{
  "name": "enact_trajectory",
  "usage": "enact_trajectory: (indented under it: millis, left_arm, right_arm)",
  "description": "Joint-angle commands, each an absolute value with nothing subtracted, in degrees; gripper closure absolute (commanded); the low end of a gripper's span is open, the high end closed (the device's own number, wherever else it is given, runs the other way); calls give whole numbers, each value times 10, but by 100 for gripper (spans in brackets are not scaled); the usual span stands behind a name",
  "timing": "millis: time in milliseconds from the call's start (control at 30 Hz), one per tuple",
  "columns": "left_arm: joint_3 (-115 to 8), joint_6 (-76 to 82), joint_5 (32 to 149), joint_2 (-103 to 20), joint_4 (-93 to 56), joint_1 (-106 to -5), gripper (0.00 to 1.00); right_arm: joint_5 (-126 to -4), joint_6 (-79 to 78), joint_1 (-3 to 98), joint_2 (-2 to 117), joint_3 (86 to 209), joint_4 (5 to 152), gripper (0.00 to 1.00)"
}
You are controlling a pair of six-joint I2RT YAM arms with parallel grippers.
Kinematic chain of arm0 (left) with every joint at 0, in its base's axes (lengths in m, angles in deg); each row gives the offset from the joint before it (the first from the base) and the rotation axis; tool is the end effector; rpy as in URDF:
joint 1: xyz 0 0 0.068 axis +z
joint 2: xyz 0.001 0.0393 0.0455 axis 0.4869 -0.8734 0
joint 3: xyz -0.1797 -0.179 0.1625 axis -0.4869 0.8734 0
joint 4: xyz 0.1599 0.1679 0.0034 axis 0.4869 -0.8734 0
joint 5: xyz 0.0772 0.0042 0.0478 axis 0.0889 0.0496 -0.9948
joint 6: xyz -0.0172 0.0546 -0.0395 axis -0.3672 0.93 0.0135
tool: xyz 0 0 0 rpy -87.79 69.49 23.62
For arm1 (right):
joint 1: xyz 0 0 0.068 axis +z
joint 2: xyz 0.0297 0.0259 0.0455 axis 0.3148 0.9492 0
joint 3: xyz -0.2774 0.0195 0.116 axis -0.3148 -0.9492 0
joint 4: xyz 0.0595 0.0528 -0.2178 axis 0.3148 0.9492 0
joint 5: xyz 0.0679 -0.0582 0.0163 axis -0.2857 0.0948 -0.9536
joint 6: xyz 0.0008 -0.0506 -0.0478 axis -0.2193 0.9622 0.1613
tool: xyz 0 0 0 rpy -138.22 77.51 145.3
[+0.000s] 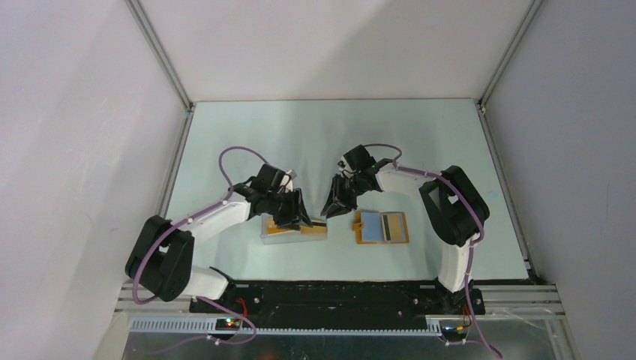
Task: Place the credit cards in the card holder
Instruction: Pick up the credit card from the storage box.
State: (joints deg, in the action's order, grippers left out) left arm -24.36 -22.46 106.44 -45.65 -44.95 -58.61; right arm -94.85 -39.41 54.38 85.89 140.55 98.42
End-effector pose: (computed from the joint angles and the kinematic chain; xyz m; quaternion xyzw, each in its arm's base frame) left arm 0.1933 -0.1359 0.2152 -0.0103 0.9470 -0.3057 0.0980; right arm 0.2825 0.2479 0.1926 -0.0004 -0.9214 -0.3877 0.0255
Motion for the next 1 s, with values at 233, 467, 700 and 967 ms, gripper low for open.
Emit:
enact_trajectory:
  millis: [233, 467, 700, 967]
  left_arm:
    - [-264, -238, 1107, -424, -386, -607, 51]
    - [-263, -243, 1109, -413, -374, -609, 51]
    - [-254, -252, 1093, -438, -357, -617, 53]
    - [-246, -262, 1038, -470, -360, -626, 71]
  right_arm:
    - [-969, -397, 553, 858, 1426, 968, 75]
    - [-972, -396, 553, 860, 1426, 967, 75]
    - [-973, -396, 554, 862, 1426, 966, 76]
    - [-975, -395, 554, 861, 1426, 967, 75]
